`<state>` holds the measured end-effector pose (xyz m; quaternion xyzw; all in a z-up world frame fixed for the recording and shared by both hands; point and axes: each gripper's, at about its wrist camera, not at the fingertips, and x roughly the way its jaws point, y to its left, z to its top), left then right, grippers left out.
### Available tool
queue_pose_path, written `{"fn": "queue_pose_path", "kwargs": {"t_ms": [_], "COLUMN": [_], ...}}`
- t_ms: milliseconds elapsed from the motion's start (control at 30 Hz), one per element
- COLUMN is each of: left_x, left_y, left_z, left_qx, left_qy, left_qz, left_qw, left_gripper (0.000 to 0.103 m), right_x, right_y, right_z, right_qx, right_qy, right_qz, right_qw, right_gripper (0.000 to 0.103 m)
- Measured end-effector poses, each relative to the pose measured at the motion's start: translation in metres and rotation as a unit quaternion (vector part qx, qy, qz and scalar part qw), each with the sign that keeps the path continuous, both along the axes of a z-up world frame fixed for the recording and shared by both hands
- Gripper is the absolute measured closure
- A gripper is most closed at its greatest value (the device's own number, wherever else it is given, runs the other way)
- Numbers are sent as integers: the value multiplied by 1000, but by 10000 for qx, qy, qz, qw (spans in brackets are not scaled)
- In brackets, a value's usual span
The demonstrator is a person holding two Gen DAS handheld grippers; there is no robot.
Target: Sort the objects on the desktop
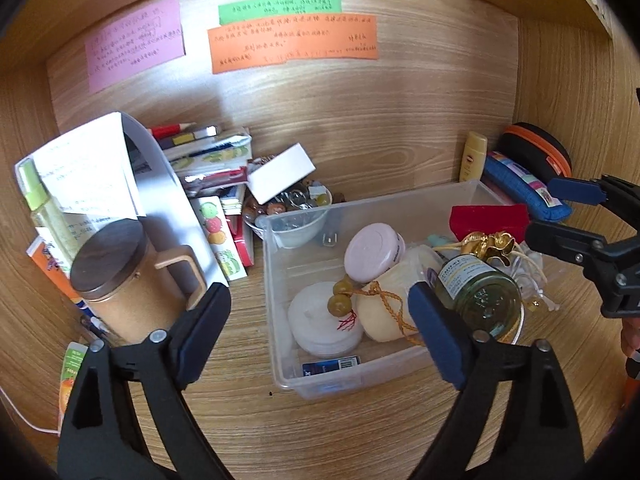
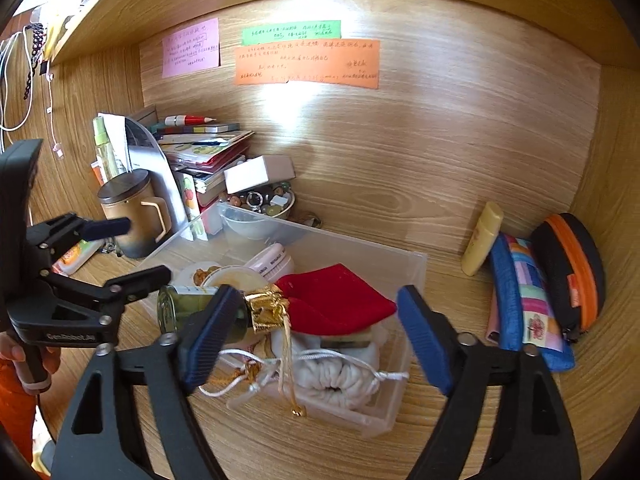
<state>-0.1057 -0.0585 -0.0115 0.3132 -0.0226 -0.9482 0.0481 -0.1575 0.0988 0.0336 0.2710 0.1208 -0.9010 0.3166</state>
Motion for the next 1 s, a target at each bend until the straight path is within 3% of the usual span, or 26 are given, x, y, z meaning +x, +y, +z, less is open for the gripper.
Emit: {"fn": "queue_pose_path", "kwargs": {"t_ms": [167,233,267,467,833,1000], "left_x": [13,19,21,38,75,83], "left_y": [0,2,3,13,27,28], "left_z": [7,10,11,21,39,34], "left_qx": [0,-47,-64,114,329,381], "left_qy": [202,264,298,556,1116,1097], "left_qz": [102,139,159,162,589,744], "left_qw": [9997,9995,9994,9983,9915,9904], "left_gripper": [8,7,6,3,2,2], "right_x": [14,19,23,40,73,79], "right_y": [3,5,7,20,42,53], "right_z": [3,4,5,16,26,21], "right_qx": [68,83,83,-15,-312,-651], "right_qy": [94,140,193,391,584,364], "right_qz": [4,-62,-103,-279,-493,-479], "right_qw": [9999,9998,9997,9988,9966,9961], "right_gripper": [15,2,0,0,0,0]}}
